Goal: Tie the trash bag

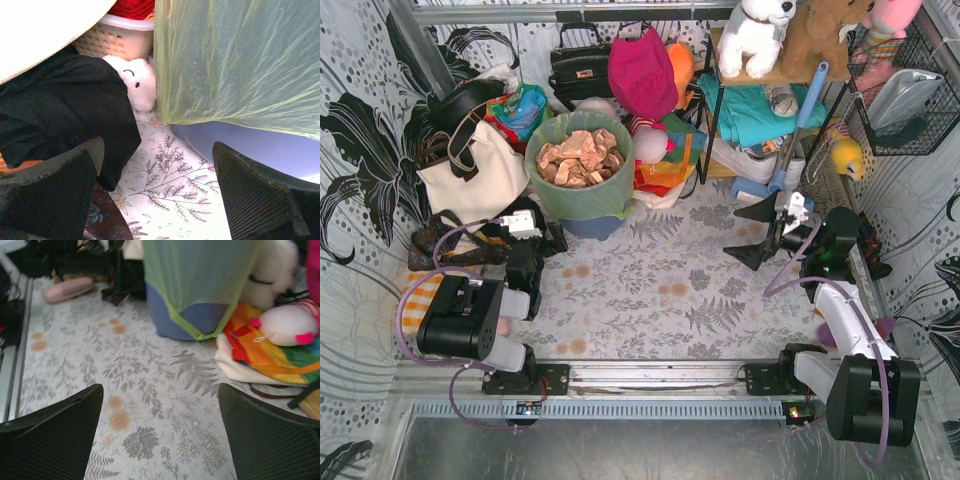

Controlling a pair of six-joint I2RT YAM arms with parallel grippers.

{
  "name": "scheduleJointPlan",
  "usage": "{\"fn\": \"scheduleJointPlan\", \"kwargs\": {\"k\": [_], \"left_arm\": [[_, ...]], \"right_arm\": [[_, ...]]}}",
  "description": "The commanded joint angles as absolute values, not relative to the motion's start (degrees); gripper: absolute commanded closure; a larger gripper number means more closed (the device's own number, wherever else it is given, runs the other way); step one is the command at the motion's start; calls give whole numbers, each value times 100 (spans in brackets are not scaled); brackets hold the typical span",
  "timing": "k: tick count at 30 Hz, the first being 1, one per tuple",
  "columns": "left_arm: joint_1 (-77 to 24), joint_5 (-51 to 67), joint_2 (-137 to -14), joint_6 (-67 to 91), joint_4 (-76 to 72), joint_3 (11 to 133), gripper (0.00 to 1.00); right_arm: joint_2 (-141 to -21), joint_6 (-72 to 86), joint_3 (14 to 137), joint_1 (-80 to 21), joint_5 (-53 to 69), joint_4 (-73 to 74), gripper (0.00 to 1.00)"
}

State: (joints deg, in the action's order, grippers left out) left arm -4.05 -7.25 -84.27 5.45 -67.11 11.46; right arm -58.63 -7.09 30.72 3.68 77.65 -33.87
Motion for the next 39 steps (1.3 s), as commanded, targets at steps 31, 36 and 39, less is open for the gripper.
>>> {"fn": "scheduleJointPlan", "kwargs": {"k": [31, 36, 39], "left_arm": [[-360, -703, -8423, 475, -6938, 1226, 2], [-360, -701, -8420, 475, -6938, 1221, 2], [-360, -703, -8426, 475, -6938, 1220, 2]], "right_arm": [[-4879, 1513, 3826, 299, 1914, -2450, 3], [-5863, 1609, 5168, 299, 2008, -722, 3], [-6351, 1523, 5761, 268, 1905, -68, 3]]}}
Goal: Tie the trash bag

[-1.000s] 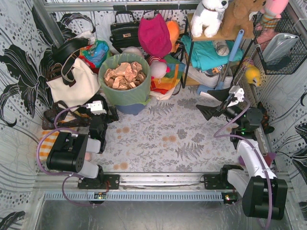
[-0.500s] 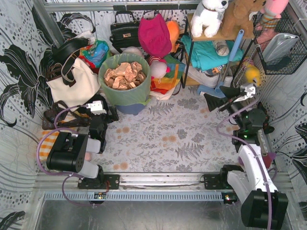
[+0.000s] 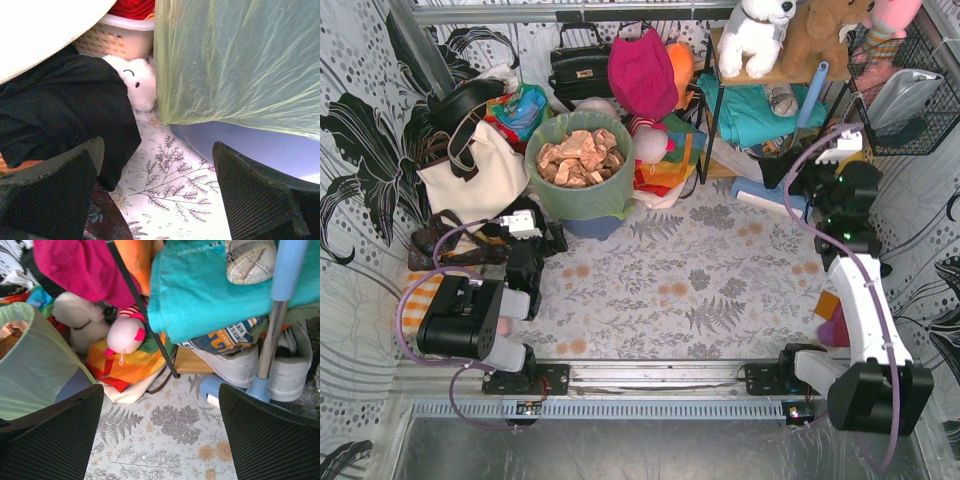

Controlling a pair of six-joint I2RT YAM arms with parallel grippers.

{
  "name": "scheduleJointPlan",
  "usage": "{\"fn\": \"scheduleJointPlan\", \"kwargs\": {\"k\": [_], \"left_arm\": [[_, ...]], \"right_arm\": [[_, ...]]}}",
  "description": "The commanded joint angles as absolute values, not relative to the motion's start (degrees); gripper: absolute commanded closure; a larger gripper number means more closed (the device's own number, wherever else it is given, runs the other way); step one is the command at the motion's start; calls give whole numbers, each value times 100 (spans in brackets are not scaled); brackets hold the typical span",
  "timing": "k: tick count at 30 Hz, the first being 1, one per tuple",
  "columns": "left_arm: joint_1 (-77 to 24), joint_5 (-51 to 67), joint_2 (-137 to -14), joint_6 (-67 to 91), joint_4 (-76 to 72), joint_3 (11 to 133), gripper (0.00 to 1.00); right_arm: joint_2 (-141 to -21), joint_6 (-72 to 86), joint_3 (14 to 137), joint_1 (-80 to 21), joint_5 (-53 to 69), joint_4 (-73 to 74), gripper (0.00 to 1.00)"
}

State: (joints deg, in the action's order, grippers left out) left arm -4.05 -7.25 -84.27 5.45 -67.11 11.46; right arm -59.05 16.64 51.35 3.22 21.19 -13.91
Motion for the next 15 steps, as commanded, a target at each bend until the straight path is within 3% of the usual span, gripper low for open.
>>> {"fn": "scheduleJointPlan", "kwargs": {"k": [1, 7, 15], "left_arm": [[-360, -703, -8421, 475, -6942, 1219, 2], [-365, -703, -8425, 475, -6942, 1223, 2], [-365, -697, -8425, 475, -6935, 1226, 2]], "right_arm": [[-6446, 1476, 5906, 258, 1727, 112, 3], [-6774, 946, 6179, 229, 959, 508, 3], [-7090, 634, 6432, 139, 993, 699, 3]]}}
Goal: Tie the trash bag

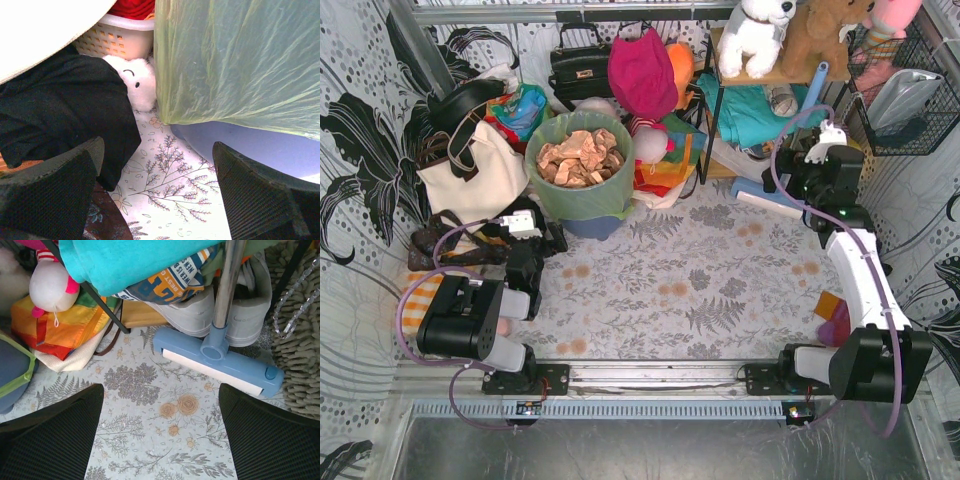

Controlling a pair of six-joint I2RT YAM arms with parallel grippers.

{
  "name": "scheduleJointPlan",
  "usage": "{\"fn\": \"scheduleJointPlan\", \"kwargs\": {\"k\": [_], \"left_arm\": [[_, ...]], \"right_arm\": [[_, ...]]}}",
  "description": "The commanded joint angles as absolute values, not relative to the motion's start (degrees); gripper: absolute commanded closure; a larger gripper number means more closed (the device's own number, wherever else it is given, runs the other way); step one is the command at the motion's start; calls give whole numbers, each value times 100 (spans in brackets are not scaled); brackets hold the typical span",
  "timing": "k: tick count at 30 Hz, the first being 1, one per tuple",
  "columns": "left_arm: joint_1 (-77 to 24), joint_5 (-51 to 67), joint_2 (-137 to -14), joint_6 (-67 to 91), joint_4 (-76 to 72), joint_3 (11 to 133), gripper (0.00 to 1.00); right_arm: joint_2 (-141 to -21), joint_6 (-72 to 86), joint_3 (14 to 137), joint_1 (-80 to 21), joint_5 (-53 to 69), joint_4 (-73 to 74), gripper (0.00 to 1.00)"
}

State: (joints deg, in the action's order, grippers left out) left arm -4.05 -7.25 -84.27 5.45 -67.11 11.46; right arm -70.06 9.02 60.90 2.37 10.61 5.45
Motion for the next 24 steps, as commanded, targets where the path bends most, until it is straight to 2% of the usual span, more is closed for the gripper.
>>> {"fn": "scheduleJointPlan", "kwargs": {"k": [1, 6, 10, 15, 19, 24], "left_arm": [[-361, -697, -8421, 479, -6935, 1221, 2], [-305, -587, -8433, 500, -6881, 1268, 2], [-430, -1122, -8074, 450, -6599, 1266, 2], [-779, -2685, -6744, 1217, -4040, 2030, 2], [-857, -2902, -5955, 2038, -2148, 2733, 2], [-914, -2939, -5522, 2654, -107, 3805, 2]], "right_arm": [[-7125, 620, 6470, 115, 1023, 737, 3], [-7293, 571, 6671, -54, 1028, 965, 3], [-7408, 614, 6906, -317, 986, 1256, 3], [-7538, 876, 7228, -781, 827, 1509, 3], [-7619, 1139, 7375, -1131, 822, 1586, 3], [-7849, 1376, 7715, -1579, 780, 1680, 3]]}}
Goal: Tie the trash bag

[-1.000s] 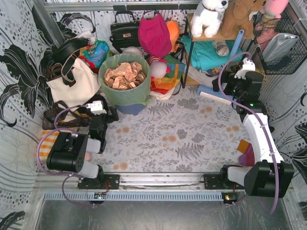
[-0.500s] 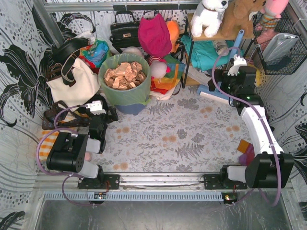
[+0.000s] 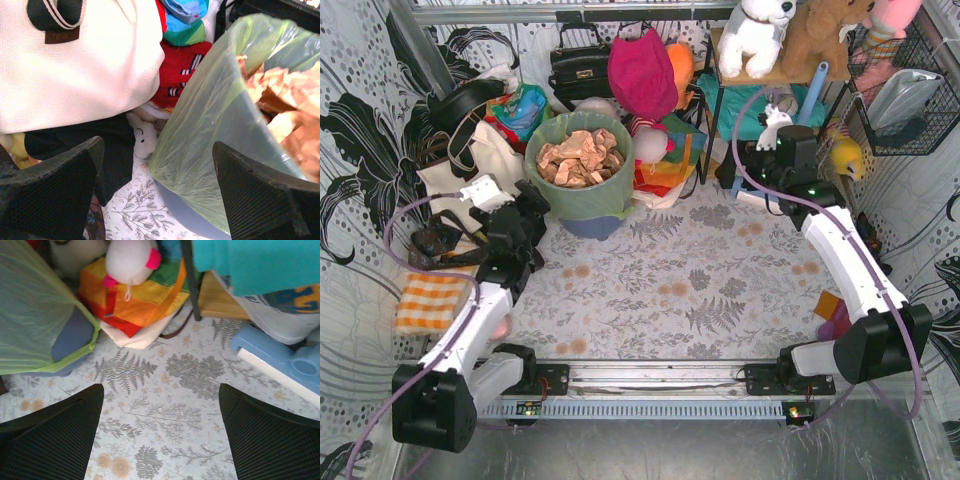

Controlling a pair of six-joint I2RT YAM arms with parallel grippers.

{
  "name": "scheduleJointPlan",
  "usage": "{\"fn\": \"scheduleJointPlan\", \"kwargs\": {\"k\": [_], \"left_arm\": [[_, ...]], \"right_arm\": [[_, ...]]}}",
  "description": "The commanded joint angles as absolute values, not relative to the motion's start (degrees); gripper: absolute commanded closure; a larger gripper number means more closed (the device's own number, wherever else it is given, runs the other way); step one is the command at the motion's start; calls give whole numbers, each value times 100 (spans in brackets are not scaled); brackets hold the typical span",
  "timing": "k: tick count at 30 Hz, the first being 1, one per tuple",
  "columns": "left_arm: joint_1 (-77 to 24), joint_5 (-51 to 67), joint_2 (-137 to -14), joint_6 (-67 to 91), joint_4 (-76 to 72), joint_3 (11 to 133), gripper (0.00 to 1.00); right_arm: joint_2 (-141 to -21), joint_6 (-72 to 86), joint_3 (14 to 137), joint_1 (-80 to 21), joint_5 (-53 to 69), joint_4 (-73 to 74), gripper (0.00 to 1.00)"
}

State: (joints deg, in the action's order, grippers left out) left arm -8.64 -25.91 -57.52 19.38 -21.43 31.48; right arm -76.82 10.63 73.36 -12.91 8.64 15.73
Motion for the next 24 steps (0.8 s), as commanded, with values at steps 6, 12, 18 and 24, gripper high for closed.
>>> {"fn": "scheduleJointPlan", "kwargs": {"k": [6, 12, 18, 24], "left_arm": [[-914, -2840, -5678, 2688, 1824, 5481, 2], [-905, -1879, -6528, 2161, 3202, 7387, 2], [-890, -1639, -7272, 1888, 3893, 8409, 2], [-561, -1074, -7843, 1614, 3736, 8659, 0]], "right_arm": [[-8108, 1794, 7914, -2056, 985, 1159, 3], [-8696, 2428, 8628, -2483, 678, 1298, 1], [-9414, 2539, 9880, -3126, -162, 1922, 5], [-10233, 2761, 10970, -3465, -265, 2490, 9]]}}
